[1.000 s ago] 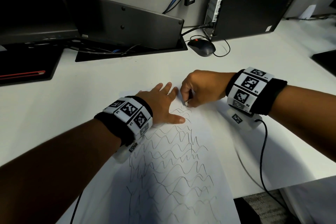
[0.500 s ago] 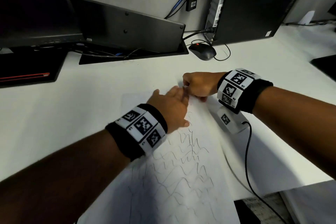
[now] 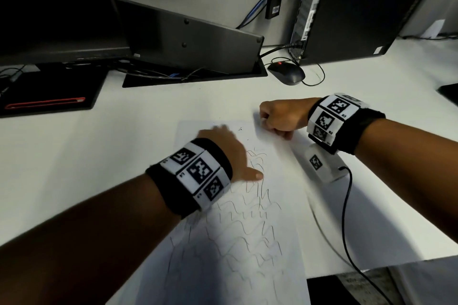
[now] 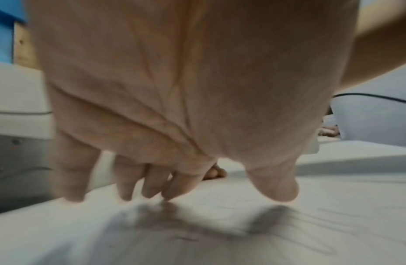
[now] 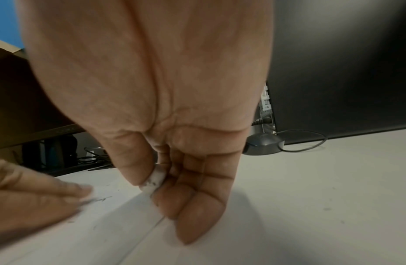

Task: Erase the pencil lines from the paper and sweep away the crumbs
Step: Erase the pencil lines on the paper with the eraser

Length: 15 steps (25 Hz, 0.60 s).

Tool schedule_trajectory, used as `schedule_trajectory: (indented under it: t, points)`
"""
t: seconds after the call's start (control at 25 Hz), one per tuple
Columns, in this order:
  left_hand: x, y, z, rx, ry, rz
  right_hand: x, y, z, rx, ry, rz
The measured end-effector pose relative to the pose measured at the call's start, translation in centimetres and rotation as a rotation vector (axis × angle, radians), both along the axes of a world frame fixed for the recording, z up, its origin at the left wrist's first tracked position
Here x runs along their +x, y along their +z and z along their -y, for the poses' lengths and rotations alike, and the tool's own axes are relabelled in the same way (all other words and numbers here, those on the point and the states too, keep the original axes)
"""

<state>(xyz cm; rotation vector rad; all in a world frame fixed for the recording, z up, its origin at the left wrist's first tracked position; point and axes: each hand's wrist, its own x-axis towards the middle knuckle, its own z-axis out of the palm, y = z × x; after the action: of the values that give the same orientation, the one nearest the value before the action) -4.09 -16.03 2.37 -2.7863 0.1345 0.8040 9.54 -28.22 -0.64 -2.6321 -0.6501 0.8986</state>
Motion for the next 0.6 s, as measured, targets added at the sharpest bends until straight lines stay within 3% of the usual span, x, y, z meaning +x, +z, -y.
schedule_trajectory:
  t: [0.12, 0.28, 0.36, 0.44, 0.48, 0.6]
  points:
    - [-0.6, -1.3, 1.7, -0.131, -0.085, -0.082, -0.1, 0.1, -0.2, 0.002, 0.002, -0.015]
    - [0.2, -1.3, 0.2, 0.077, 0.115, -0.059, 0.0, -0.3, -0.1, -0.009, -0.005, 0.004]
    - [0.3, -1.6, -0.2, -0.019, 0.015, 0.011, 0.0, -0.2, -0.3, -0.02, 0.004, 0.004]
    - [0.1, -2.1, 0.4, -0.184, -0.133, -0.018, -0.1, -0.1, -0.3, -0.022, 0.007, -0.01]
    - [0.0, -2.2, 0.6, -0.193, -0.128, -0.038, 0.0, -0.1, -0.4, -0.027, 0.009, -0.007]
    - [1.4, -1.9, -0.8, -0.036, 0.15, -0.013, 0.0, -0.2, -0.2, -0.031, 0.002, 0.003]
